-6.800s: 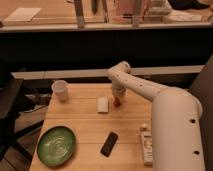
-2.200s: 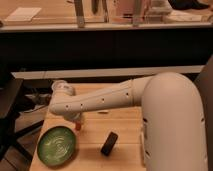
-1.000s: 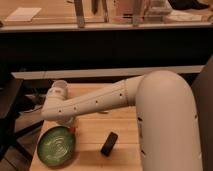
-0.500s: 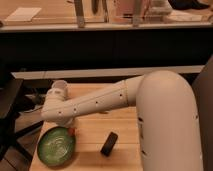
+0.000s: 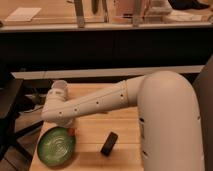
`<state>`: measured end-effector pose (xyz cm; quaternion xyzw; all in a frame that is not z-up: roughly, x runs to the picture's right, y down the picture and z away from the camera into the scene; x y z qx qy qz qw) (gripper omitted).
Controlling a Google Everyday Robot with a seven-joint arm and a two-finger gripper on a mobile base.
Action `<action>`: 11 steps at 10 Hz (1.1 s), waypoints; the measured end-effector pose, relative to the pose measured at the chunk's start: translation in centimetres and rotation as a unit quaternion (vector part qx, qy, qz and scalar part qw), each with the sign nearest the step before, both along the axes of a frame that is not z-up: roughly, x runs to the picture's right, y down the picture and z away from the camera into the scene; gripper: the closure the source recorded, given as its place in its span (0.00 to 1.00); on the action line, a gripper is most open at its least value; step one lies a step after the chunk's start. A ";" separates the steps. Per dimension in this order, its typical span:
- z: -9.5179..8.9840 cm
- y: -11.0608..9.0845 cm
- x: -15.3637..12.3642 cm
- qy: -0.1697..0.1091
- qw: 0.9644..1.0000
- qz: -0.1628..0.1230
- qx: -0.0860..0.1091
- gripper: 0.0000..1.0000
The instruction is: Place the pepper in the ceramic bowl
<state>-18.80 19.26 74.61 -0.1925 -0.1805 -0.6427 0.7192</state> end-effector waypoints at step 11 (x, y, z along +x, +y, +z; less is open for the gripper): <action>-3.3 6.1 -6.9 -0.095 0.990 -0.013 -0.099 1.00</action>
